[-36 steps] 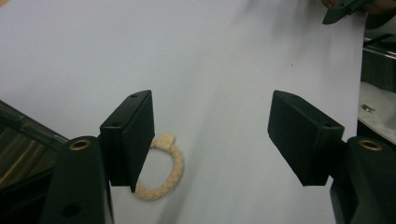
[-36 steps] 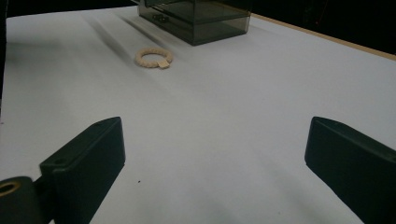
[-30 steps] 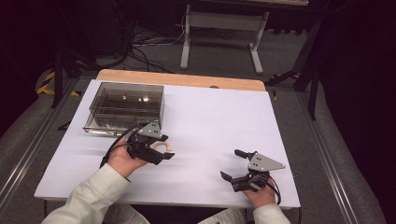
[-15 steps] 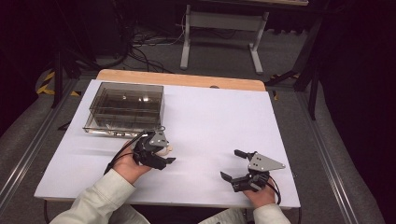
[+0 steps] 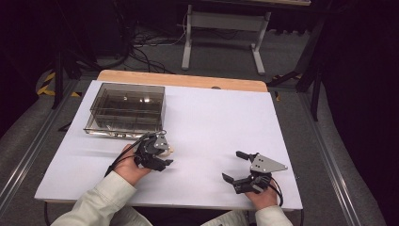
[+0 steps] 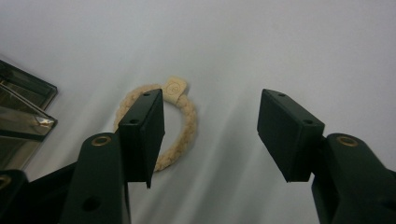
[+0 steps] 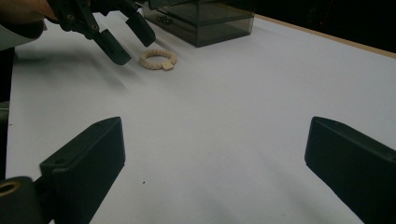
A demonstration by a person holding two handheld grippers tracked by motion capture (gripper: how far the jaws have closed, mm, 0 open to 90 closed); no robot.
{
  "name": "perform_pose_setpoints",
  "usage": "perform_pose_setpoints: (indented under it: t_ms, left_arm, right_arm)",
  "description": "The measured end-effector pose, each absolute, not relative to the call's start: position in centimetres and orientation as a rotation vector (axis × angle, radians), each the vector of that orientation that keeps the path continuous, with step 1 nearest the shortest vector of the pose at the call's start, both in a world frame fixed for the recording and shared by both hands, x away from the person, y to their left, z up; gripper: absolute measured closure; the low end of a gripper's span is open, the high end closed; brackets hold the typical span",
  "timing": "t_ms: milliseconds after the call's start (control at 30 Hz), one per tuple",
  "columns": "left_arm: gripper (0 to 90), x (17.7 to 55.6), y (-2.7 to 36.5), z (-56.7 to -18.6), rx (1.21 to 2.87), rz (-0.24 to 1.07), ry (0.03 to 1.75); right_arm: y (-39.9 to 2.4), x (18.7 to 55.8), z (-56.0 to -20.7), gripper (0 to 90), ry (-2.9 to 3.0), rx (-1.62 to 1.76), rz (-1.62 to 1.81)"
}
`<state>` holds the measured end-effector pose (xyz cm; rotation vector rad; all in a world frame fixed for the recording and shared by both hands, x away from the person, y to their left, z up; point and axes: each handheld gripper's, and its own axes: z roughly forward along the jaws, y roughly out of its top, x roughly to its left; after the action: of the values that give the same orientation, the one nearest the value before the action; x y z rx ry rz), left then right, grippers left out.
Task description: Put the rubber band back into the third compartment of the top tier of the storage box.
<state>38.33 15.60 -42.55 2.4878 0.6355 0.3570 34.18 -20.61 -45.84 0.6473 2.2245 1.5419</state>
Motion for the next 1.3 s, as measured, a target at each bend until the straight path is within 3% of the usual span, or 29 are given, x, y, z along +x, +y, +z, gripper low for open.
perform_pose_setpoints:
  t_ms: [333,633,1000,1300]
  left_arm:
    - [47.2,38.9,15.7,-43.2,2.515,0.344,0.669]
    - [62.1,39.6,16.1,-43.4,2.505,0.261,0.697]
    - [82.6,39.8,16.0,-43.6,2.518,0.317,0.733]
    - [87.5,39.8,15.9,-43.5,2.519,0.325,0.728]
  right_arm:
    - [-20.5,34.2,-45.9,5.9,2.225,0.640,1.536]
    - [-20.5,34.2,-45.9,6.0,2.230,0.631,1.534]
    - [-20.5,34.2,-45.9,6.0,2.235,0.628,1.536]
    - [-20.5,34.2,-45.9,6.0,2.235,0.628,1.536]
